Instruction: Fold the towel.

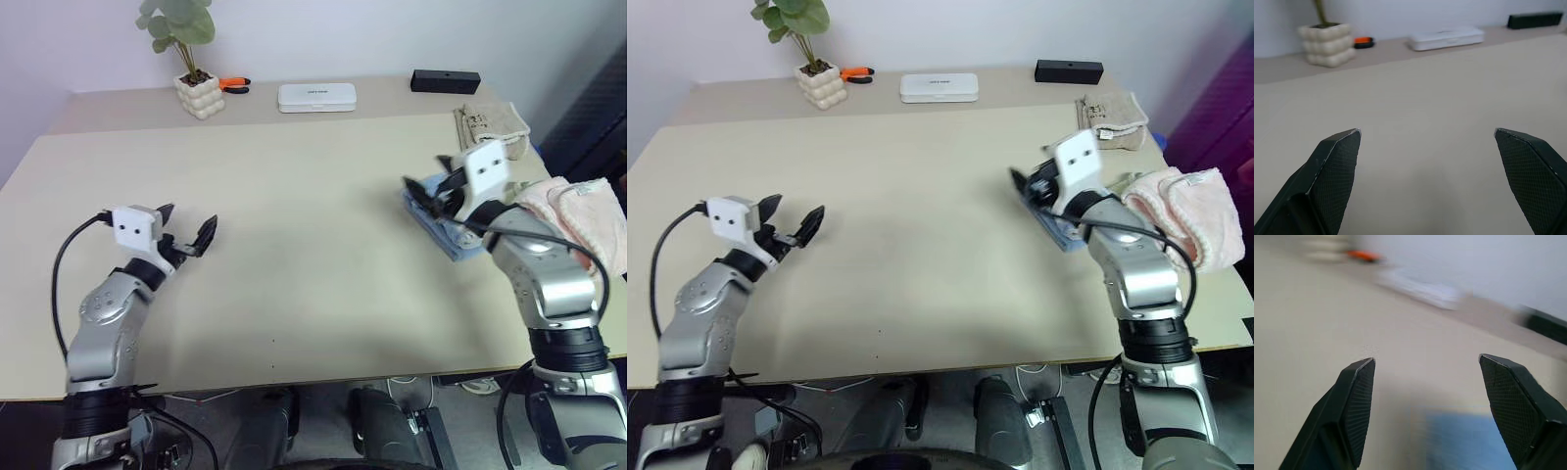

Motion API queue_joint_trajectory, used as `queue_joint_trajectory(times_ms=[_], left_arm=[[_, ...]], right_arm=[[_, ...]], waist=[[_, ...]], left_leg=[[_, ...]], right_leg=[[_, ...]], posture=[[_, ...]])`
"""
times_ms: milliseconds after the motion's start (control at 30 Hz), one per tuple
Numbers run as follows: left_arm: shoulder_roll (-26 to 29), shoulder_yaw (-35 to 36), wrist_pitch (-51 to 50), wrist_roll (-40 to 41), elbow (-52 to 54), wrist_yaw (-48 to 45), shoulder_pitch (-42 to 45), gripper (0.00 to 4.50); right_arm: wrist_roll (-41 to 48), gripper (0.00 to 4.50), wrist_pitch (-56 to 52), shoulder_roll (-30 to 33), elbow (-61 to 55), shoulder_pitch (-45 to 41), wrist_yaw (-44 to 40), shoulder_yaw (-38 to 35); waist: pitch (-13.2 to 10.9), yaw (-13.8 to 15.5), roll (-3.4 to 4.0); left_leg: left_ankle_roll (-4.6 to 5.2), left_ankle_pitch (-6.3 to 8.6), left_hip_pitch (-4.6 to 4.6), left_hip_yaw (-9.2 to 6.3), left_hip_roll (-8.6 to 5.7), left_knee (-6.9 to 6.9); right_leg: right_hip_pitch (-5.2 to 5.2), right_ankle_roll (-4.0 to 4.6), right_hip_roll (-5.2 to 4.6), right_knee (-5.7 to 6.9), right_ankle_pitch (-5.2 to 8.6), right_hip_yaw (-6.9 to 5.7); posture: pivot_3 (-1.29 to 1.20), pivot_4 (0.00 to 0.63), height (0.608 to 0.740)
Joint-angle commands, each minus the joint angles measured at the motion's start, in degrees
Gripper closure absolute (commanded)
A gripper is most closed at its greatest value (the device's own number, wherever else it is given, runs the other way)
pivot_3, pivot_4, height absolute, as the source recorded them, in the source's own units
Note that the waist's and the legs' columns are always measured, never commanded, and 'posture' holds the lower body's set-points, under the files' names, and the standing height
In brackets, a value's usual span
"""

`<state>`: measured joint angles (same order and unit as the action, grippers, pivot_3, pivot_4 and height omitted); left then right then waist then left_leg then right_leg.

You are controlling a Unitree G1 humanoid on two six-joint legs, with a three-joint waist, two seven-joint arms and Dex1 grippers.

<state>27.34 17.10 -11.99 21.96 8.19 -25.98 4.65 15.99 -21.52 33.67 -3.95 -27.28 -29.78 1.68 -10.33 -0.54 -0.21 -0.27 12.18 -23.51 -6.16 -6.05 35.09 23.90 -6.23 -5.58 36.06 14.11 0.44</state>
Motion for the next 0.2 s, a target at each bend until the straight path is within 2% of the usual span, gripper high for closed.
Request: queue_joint_trajectory(times_ms=[33,200], left_arm=[[2.54,5.09,0.03,2.62,4.86,-2.0,-3.45,0.0],[3.44,4.92,-2.54,4.62,9.68,-3.72,-7.18,0.0]], right_arm=[[-0.68,1.07,4.54,0.34,3.7,-1.76,-5.85,0.38],[0.19,1.07,4.54,0.26,6.19,-2.25,-10.49,-0.11]], waist=[[-0.03,-0.04,-0.06],[-0.03,0.11,-0.06]], left_leg=[[0.0,0.01,0.0,0.0,0.0,0.01],[-0.01,0.01,0.0,-0.05,0.01,0.03]], right_leg=[[-0.01,0.01,-0.01,-0.01,0.0,0.01],[-0.02,0.04,-0.07,-0.02,0.02,0.06]], posture=[[0.0,0.15,0.74],[0.0,0.15,0.74]])
